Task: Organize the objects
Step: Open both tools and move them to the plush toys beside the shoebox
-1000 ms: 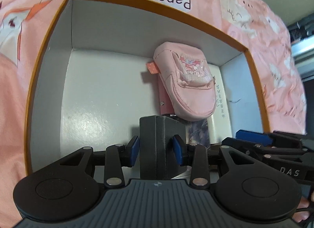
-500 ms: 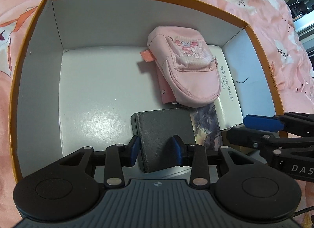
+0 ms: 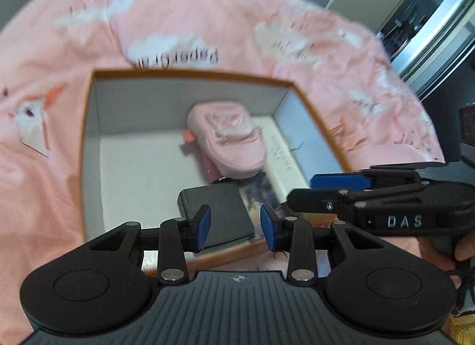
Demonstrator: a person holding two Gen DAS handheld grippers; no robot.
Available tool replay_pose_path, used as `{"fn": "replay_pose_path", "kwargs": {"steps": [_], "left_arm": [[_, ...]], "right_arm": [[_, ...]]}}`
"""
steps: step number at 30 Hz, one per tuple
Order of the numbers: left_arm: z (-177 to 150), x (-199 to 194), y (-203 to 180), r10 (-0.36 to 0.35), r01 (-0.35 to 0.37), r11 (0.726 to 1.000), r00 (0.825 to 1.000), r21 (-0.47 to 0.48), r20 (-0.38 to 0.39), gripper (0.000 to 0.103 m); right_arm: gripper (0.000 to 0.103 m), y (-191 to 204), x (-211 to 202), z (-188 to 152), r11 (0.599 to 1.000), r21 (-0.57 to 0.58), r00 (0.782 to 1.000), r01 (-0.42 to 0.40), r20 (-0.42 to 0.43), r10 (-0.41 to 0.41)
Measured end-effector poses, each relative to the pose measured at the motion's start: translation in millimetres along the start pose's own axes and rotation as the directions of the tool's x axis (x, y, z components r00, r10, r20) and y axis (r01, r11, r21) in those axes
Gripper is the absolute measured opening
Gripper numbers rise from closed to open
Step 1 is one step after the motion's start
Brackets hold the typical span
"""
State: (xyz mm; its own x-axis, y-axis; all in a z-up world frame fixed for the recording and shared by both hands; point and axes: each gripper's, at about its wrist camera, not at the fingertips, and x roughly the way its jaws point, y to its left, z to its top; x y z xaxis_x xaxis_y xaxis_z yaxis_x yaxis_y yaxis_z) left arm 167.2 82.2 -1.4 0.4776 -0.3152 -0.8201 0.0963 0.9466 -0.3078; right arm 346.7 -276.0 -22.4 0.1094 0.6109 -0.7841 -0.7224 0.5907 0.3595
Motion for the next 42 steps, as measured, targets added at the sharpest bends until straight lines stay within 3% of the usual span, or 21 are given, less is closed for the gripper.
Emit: {"fn": "replay_pose_path", "kwargs": {"steps": [3,6,11,16,20,26,32,34,36,42], "left_arm": [[-19,-20,-8,0.031,-0.033,0.999,0.998,0.019,0.063,0.041],[-41,-32,-14,0.081,-0.084,0.996,0.993,0.022,0.091,0.041],[-79,-30,-17,0.112,-0.113,0.994,0.993,0.008,0.044,0.041],[-107,-24,-15,0.158,-0.158,0.987,0.987,0.015,-0.009,0.038],[-122,-33,-10,0.199,-0.199,0.98,0.98,0.01,0.005,0.037],[-140,-45,1,0.257,-0.257,0.966,0.966,-0.014,0.038,0.037],[-146,-46,16,0.252,-0.25,0.966,0.967,-0.059,0.032,0.037],[-148,-45,23,0.246,-0.243,0.967,0.969,-0.082,0.023,0.037],[-150,-45,28,0.223,-0.22,0.97,0.975,-0.103,0.019,0.038],[-151,-45,30,0.211,-0.208,0.972,0.977,-0.106,0.023,0.039]], "right_arm": [[0.05,9,-21,-19,0.998,0.026,0.994,-0.064,0.09,0.061],[0.05,20,-30,-42,0.994,0.039,0.99,-0.097,0.11,0.092],[0.049,36,-19,-84,0.996,0.06,0.997,-0.067,0.036,0.065],[0.033,45,-3,-117,0.994,0.098,0.997,-0.058,-0.036,0.061],[0.032,68,8,-131,1.0,-0.008,0.996,-0.008,-0.093,0.007],[0.033,102,24,-147,0.985,-0.173,0.988,0.003,-0.154,-0.03],[0.045,133,39,-162,0.921,-0.379,0.978,0.087,-0.145,-0.152],[0.054,136,45,-164,0.906,-0.41,0.973,0.1,-0.151,-0.176],[0.071,139,52,-165,0.893,-0.439,0.966,0.103,-0.17,-0.195],[0.07,142,71,-170,0.834,-0.514,0.942,0.202,-0.13,-0.308]]}}
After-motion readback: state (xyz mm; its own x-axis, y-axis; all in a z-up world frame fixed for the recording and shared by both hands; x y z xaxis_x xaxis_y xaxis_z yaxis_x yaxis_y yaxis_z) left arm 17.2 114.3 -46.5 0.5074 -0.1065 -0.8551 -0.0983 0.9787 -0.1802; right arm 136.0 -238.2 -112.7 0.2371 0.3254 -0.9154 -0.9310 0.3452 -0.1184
